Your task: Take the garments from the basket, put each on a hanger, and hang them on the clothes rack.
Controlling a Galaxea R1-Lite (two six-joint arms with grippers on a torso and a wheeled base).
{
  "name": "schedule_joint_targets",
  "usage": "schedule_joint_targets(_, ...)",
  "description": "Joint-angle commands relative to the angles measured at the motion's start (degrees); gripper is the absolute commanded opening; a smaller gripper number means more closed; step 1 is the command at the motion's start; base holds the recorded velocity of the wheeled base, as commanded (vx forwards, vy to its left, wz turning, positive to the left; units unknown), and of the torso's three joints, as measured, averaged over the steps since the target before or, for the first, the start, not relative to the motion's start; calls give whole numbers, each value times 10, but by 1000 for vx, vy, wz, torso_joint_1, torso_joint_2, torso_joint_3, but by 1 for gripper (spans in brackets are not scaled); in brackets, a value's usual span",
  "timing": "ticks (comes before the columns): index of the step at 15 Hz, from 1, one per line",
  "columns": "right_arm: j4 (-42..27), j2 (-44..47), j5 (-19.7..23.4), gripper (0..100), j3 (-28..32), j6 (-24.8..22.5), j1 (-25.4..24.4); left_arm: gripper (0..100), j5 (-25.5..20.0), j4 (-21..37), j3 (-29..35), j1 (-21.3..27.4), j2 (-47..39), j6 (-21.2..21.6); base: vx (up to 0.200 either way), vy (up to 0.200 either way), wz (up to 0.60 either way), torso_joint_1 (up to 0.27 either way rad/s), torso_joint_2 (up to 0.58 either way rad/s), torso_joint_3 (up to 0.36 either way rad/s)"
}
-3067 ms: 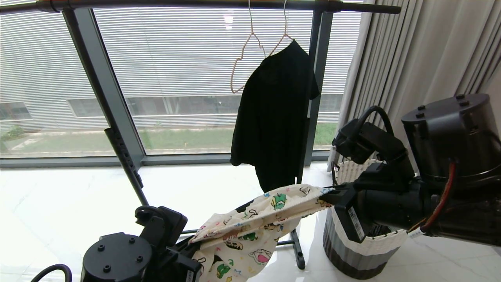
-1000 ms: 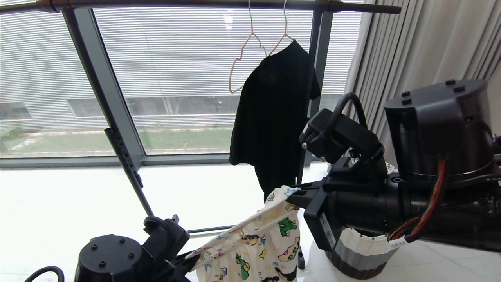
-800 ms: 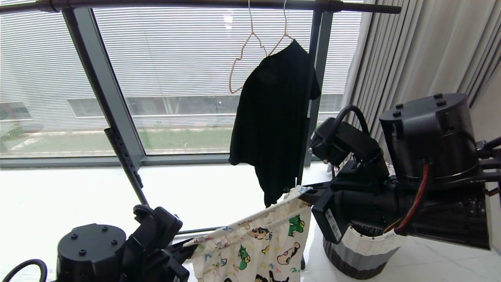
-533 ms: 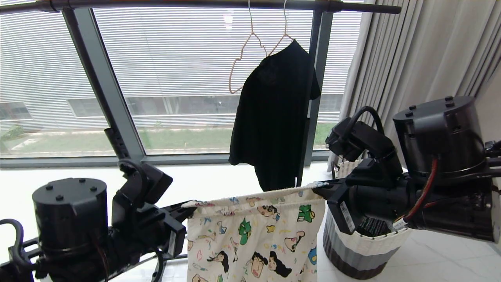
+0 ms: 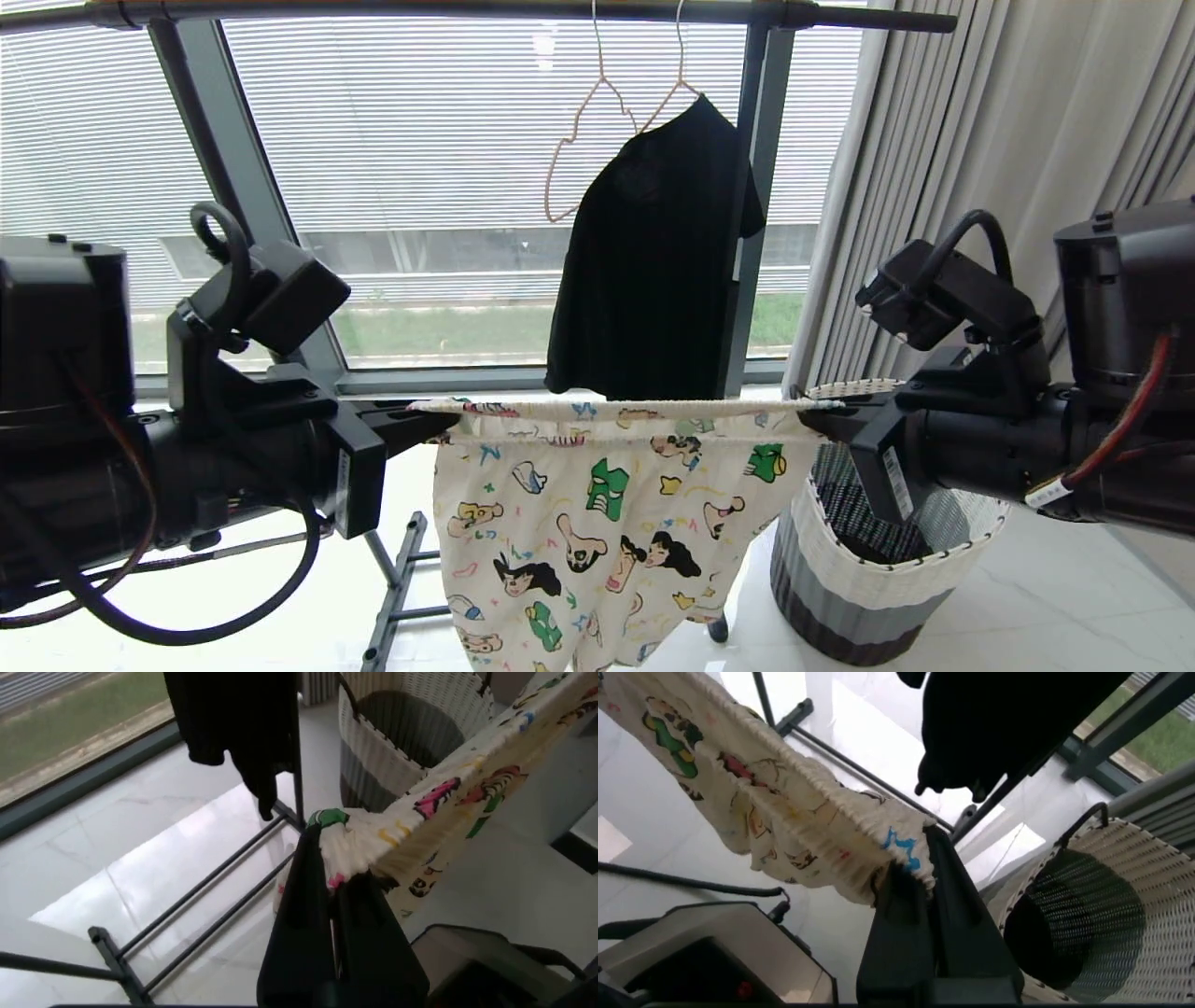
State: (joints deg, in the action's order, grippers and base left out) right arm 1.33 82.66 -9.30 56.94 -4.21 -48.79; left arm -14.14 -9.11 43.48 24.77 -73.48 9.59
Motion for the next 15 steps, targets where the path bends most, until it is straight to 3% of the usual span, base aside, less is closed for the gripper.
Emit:
schedule_joint_targets(1, 4, -16, 0, 0, -3, -2, 1, 0, -11, -1, -14, 8, 25, 1, 0, 0, 0, 0, 0, 0)
schedule_joint_targets(3, 3, -55, 3, 0, -46, -31, -8, 0, -12, -20, 2, 22, 14, -1, 0, 0, 0, 0, 0, 0)
schedule_joint_targets(7, -65, -123, 3, 0, -77, -41, -116, 0, -22, -173, 56, 51, -83, 0, 0, 0, 0, 0, 0, 0)
schedule_joint_targets(9, -70, -120, 2, 0, -77, -41, -135, 0, -21, -173, 85, 64, -101, -1, 0, 0, 0, 0, 0, 0)
schedule_joint_targets(12, -69, -109, 1, 0, -74, -41, -131, 0, -19, -173, 83, 66, -97, -1, 0, 0, 0, 0, 0, 0)
schedule_joint_targets(15, -67, -83, 3, 0, -50, -41, -57, 0, 6, -171, 20, 64, -51, -19, 0, 0, 0, 0, 0, 0)
